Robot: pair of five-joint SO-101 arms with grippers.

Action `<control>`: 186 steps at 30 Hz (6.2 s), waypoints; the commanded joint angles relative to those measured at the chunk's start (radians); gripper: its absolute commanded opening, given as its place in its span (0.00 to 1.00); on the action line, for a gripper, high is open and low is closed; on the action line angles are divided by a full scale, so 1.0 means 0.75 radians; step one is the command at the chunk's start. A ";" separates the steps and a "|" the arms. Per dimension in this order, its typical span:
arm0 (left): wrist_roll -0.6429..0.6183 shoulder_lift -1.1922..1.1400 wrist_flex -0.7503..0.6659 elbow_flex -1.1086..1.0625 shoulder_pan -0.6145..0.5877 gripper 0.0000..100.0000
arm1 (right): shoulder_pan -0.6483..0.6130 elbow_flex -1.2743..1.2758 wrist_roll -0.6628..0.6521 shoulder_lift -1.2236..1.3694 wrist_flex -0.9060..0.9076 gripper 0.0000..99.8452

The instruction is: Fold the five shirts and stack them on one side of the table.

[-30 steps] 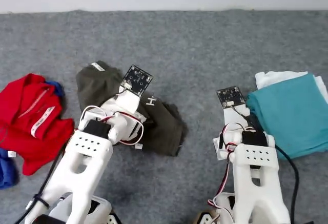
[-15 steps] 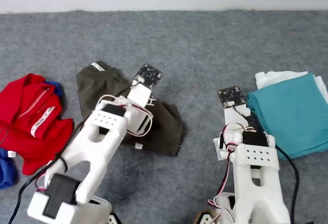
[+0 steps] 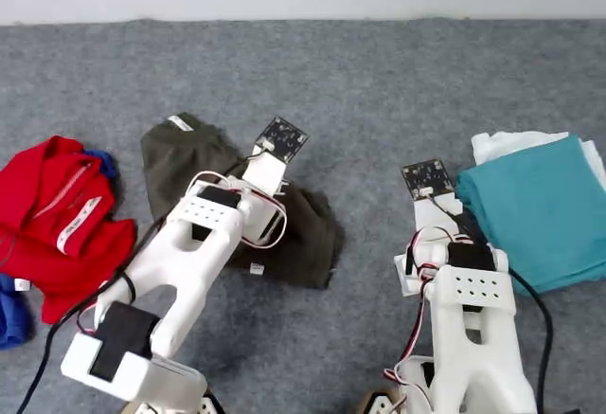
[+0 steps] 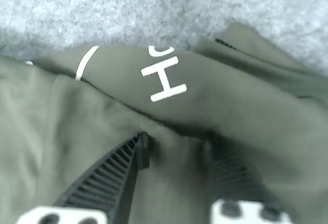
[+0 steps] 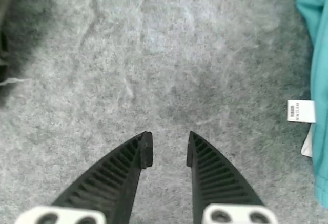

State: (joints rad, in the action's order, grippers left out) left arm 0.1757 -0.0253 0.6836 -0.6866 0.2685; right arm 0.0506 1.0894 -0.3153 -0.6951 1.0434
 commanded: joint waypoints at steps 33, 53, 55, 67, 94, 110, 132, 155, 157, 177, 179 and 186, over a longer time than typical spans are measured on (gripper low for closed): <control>0.025 1.049 0.319 0.128 -0.759 0.01 | -0.015 0.023 -0.014 -0.007 -0.013 0.13; 0.025 1.405 0.317 -0.349 -0.853 0.01 | -0.856 -0.110 -0.113 -0.007 0.136 0.13; 0.025 1.418 0.317 -0.361 -0.849 0.01 | -0.856 -0.108 -0.115 -0.007 0.134 0.13; 0.018 1.418 0.317 -0.361 -0.847 0.01 | -0.854 0.000 -0.029 0.181 -0.230 0.13; 0.018 1.418 0.319 -0.361 -0.847 0.01 | -0.854 -0.352 -0.076 0.682 -0.083 0.01; 0.018 1.418 0.321 -0.363 -0.847 0.01 | -0.465 -1.037 -0.082 0.674 0.427 0.01; 0.014 1.412 0.291 -0.171 -0.651 0.02 | -0.285 -1.808 -0.078 0.684 0.774 0.01; 0.016 1.418 0.215 -0.658 -0.589 0.12 | -0.828 -0.714 -0.078 0.688 0.394 0.20; 0.016 1.418 0.215 -0.658 -0.589 0.12 | -0.830 -0.669 -0.072 0.688 0.326 0.20; 0.016 1.418 0.213 -0.660 -0.587 0.12 | -0.776 -0.366 -0.082 0.666 -0.183 0.01; 0.016 1.418 0.213 -0.660 -0.587 0.12 | -0.731 -0.430 -0.086 0.641 -0.124 0.01; 0.014 1.420 0.215 -0.588 -0.585 0.12 | -0.639 -0.859 -0.221 0.414 0.271 0.01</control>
State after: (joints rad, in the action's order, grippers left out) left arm 0.1910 1.0196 0.8600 -1.1838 -0.1795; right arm -0.4588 0.5953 -0.4519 -0.2854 1.1416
